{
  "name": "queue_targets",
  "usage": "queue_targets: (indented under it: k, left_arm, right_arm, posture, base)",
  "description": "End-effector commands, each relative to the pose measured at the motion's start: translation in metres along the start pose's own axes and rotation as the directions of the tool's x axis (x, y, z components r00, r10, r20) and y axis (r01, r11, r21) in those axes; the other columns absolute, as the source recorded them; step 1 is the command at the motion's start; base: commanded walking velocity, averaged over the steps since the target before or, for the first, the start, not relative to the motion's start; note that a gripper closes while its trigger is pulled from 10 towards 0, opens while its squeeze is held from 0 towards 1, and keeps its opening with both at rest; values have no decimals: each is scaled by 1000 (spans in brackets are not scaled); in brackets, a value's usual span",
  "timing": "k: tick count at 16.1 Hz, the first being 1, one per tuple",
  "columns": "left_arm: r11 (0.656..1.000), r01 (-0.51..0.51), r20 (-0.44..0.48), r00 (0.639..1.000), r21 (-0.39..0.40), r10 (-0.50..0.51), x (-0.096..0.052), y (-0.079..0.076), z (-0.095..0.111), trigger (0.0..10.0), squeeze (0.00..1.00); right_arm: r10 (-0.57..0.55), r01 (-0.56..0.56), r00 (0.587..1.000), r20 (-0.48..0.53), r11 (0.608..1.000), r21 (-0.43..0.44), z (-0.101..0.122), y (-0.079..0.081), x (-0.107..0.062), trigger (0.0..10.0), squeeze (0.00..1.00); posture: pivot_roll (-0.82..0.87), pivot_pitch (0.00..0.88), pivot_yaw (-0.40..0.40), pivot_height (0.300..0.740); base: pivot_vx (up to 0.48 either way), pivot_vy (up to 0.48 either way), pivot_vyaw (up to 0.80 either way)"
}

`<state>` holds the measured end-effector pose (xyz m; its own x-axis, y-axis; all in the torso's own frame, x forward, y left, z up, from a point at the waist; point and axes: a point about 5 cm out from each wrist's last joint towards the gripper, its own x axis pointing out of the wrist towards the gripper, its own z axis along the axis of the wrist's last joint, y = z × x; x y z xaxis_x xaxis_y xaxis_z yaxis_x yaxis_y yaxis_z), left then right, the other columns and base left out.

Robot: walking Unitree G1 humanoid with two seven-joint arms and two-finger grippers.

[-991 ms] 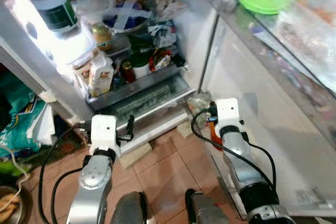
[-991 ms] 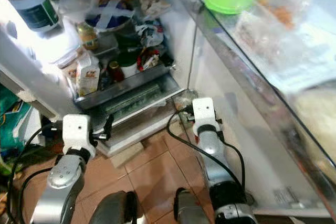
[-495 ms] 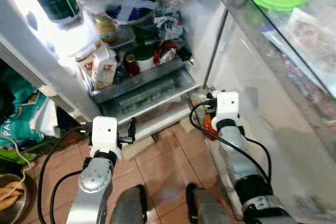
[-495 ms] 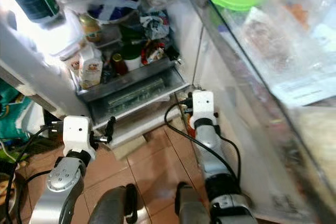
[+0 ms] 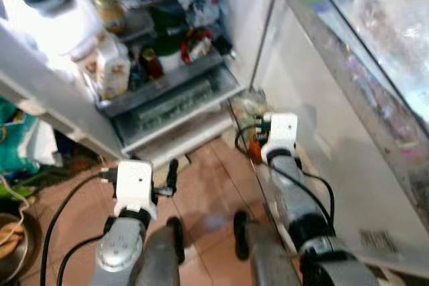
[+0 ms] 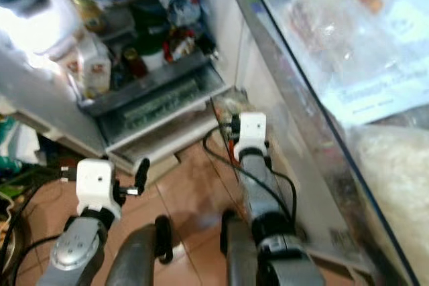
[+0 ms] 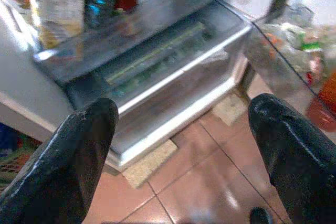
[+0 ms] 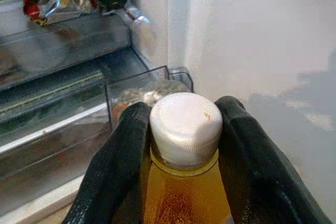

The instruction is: Restocking fridge

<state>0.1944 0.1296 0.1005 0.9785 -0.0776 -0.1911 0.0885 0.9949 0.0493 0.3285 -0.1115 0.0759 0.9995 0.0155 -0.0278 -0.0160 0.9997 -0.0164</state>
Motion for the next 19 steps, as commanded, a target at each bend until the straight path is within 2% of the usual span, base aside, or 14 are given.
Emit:
queue_targets:
  k: [1, 4, 5, 6, 8, 11, 14, 16, 19]
  left_arm:
    - [1000, -2, -21, 1000, 15, 2, -5, 1, -2, 10000, 0]
    - [1000, -6, -19, 1000, 20, 6, -5, 1, 0, 10000, 0]
    - [1000, -9, -13, 1000, 23, 9, -6, 1, 2, 10000, 0]
    - [1000, -8, -13, 1000, 24, 8, -6, 0, 2, 10000, 0]
    - [1000, -6, -12, 1000, 24, 6, -7, -2, 2, 10000, 0]
    - [1000, -7, -7, 1000, 25, 7, -8, -2, 3, 10000, 0]
    - [1000, -14, -9, 1000, 24, 15, -10, -1, 3, 10000, 0]
    - [1000, -13, -10, 1000, 21, 13, -10, -3, 4, 10000, 0]
    - [1000, -17, -9, 1000, 20, 17, -9, -2, 4, 10000, 0]
  right_arm:
    - [40, -40, 999, 32, 999, 13, 2, 17, 0, 10000, 0]
    - [72, -77, 995, 67, 994, 83, 11, 28, 4, 10000, 0]
    - [88, -106, 991, 97, 973, 205, 16, 39, 6, 10000, 0]
    - [90, -111, 990, 106, 971, 210, 17, 41, 6, 10000, 0]
    - [117, -144, 986, 118, 954, 264, 20, 55, 5, 10000, 0]
    - [152, -183, 980, 130, 942, 281, 17, 67, -1, 10000, 0]
    - [205, -238, 966, 157, 943, 233, 12, 74, -9, 10000, 0]
    - [279, -298, 944, 174, 950, 91, 9, 77, -14, 10000, 0]
    - [292, -300, 936, 195, 954, 9, 11, 72, -14, 10000, 0]
  posture:
    - [214, 427, 49, 740]
    - [220, 432, 42, 740]
    - [222, 433, 38, 740]
    - [223, 433, 38, 740]
    - [230, 433, 33, 740]
    - [241, 438, 30, 740]
    - [242, 443, 30, 740]
    - [240, 446, 30, 740]
    - [233, 446, 28, 740]
  base:
    - [0, 0, 0]
    - [0, 0, 0]
    - [0, 0, 0]
    - [0, 0, 0]
    - [0, 0, 0]
    - [0, 0, 0]
    - [0, 0, 0]
    - [0, 0, 0]
    - [0, 0, 0]
